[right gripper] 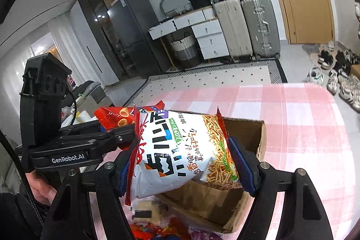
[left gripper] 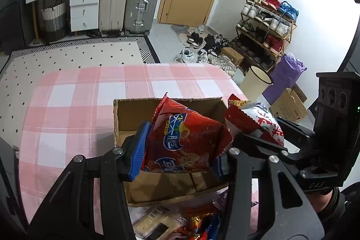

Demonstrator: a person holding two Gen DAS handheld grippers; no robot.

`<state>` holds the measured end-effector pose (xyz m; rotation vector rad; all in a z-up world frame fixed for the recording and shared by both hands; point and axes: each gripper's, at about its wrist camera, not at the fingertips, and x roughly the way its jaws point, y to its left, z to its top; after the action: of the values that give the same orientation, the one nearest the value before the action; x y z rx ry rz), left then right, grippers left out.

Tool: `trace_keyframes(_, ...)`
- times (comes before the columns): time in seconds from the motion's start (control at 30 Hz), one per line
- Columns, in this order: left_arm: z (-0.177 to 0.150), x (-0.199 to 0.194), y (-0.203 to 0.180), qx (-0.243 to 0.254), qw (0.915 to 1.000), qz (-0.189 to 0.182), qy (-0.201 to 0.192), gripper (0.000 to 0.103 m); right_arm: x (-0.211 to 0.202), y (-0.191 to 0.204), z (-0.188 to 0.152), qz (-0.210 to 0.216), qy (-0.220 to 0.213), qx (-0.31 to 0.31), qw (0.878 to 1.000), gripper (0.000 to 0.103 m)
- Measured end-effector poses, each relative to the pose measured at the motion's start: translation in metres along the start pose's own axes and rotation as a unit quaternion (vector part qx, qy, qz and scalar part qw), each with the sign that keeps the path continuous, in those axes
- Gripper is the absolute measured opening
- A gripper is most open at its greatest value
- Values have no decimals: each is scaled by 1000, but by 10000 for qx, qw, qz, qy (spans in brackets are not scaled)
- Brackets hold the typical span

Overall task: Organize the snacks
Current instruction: 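Carry both bags over the cardboard box and open both tools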

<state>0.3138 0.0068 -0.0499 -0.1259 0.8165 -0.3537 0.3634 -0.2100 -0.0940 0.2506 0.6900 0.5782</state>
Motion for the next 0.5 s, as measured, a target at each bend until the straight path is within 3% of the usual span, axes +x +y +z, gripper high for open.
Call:
trace_keyframes(0.27, -4, 30, 15, -217, 9995, -181, 127, 47, 23, -18, -7, 19, 161, 204, 9997, 82)
trace_keyframes(0.4, -8, 30, 19, -254, 9995, -177, 115, 55, 18, -19, -6, 129, 47, 228, 9996, 85)
trace_keyframes(0.47, -10, 27, 18, -240, 9996, -98, 97, 67, 12, -18, -5, 83, -50, 241, 9997, 85)
trace_keyframes(0.5, -12, 21, 18, -224, 9997, -41, 41, 67, 7, -18, -5, 106, -99, 262, 9996, 85)
